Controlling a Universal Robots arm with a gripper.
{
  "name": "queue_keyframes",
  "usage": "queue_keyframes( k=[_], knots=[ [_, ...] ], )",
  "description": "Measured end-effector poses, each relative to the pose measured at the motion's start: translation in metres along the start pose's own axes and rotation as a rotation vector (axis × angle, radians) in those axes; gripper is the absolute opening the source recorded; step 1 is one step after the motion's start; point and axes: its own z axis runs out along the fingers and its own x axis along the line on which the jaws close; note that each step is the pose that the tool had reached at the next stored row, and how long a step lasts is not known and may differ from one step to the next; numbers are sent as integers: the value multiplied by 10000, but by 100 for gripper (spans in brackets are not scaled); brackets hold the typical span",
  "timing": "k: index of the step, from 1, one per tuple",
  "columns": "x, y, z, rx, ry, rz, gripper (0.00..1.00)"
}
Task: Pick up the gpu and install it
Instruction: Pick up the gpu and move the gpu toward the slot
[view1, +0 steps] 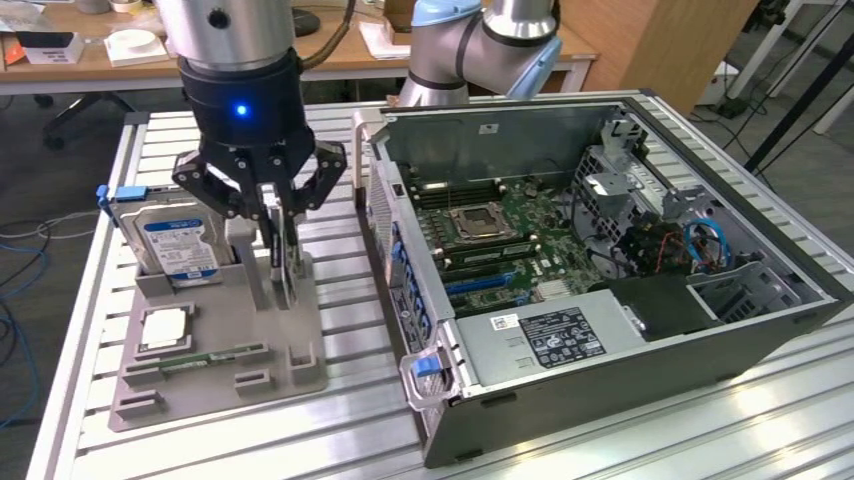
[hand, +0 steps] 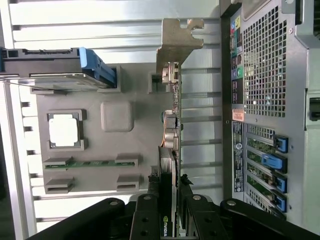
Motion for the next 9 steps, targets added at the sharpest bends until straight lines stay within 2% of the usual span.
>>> queue_keyframes(
  k=[5,9],
  knots=[
    [-2,-2,-79,-1,-1,-2,26],
    [-1,-2,-84,0,0,0,26]
  ],
)
